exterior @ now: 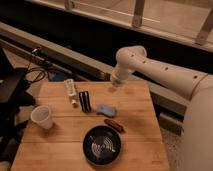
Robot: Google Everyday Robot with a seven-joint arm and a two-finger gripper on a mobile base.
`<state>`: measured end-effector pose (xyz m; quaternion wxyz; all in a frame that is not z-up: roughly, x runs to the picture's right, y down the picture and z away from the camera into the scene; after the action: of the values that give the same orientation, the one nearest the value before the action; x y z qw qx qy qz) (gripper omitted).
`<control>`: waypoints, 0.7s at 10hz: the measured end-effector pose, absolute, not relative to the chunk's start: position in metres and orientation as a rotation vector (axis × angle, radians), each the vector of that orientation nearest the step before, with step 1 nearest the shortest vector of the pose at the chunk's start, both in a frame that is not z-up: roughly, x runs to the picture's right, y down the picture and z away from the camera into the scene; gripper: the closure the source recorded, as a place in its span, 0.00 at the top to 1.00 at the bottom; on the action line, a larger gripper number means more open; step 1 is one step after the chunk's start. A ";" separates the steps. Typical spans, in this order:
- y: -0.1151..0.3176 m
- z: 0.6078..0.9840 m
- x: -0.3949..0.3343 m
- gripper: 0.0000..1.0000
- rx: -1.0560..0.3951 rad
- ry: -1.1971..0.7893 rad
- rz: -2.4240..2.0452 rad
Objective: Knock the eraser over
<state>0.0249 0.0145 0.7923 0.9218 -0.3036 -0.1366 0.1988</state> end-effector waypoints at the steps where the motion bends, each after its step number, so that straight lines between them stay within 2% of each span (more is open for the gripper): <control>1: 0.027 0.801 0.006 0.00 -0.650 -0.333 0.402; 3: 0.043 0.817 -0.016 0.00 -0.677 -0.353 0.391; 7: 0.027 0.837 -0.042 0.00 -0.679 -0.331 0.368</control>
<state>-0.0419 0.0269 0.8371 0.9129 -0.3297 -0.1609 0.1787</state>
